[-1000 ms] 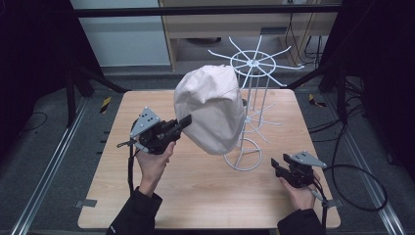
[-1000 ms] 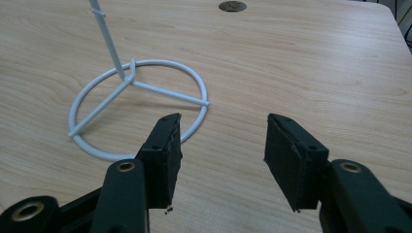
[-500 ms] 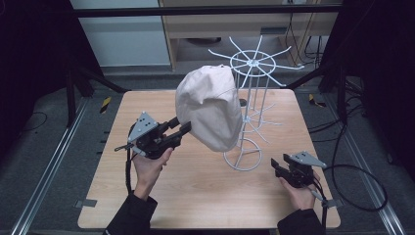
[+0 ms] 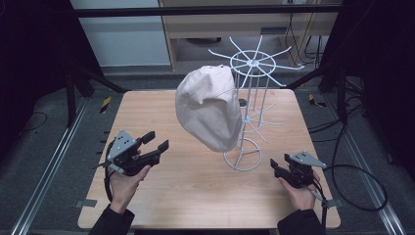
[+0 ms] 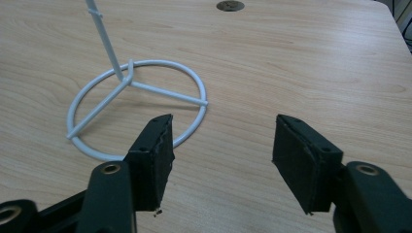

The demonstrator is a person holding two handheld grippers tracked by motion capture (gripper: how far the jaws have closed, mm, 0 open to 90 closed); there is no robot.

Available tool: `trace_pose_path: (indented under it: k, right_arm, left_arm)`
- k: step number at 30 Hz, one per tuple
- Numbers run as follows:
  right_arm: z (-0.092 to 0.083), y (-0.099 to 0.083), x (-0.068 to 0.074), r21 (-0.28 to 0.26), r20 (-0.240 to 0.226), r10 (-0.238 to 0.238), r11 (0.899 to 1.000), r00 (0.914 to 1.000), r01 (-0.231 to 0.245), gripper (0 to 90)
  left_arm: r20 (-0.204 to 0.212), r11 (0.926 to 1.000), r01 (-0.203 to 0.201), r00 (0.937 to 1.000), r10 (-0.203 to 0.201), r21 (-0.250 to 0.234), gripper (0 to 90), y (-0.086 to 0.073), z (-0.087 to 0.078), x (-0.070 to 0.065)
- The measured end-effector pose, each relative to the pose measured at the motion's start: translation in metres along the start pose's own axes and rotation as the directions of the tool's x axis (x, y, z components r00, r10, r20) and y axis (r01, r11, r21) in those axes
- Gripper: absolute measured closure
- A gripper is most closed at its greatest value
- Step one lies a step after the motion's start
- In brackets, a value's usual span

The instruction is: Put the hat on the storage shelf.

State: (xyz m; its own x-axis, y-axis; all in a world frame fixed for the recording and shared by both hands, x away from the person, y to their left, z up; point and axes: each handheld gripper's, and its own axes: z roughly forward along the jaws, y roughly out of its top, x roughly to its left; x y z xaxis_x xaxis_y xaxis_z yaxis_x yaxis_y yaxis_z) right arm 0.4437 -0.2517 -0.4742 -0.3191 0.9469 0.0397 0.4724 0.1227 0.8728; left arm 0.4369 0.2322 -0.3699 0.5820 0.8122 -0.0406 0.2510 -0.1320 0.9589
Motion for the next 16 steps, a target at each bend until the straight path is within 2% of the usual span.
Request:
trace_pose_path:
  k: [6,8,12,14,15,16]
  right_arm:
    - [0.001,-0.001,-0.001,0.000,0.011,0.009,1.000,0.9999,-0.009,32.5]
    - [0.001,-0.001,-0.001,0.001,0.012,0.011,1.000,0.9999,-0.011,31.5]
    - [0.002,-0.001,-0.002,-0.001,0.016,0.014,1.000,0.9998,-0.014,27.2]
    - [0.003,-0.002,-0.002,0.008,0.018,0.019,1.000,0.9997,-0.019,25.5]
    - [0.003,-0.002,-0.002,0.008,0.018,0.019,1.000,0.9997,-0.019,25.5]
    - [0.003,-0.002,-0.002,0.009,0.020,0.019,1.000,0.9996,-0.019,25.1]
  left_arm:
    - [-0.053,0.9972,0.030,0.9983,-0.027,0.069,33.9,-0.028,-0.011,0.016]
    - [-0.084,0.9951,0.045,0.9957,-0.038,0.088,33.9,-0.039,-0.014,0.024]
    - [-0.129,0.9866,0.081,0.9897,-0.063,0.142,31.9,-0.062,-0.019,0.040]
    - [-0.166,0.9787,0.099,0.9837,-0.069,0.180,30.7,-0.077,-0.023,0.051]
    - [-0.166,0.9787,0.099,0.9837,-0.069,0.180,30.1,-0.077,-0.023,0.051]
    - [-0.179,0.9757,0.111,0.9809,-0.077,0.189,30.1,-0.083,-0.026,0.056]
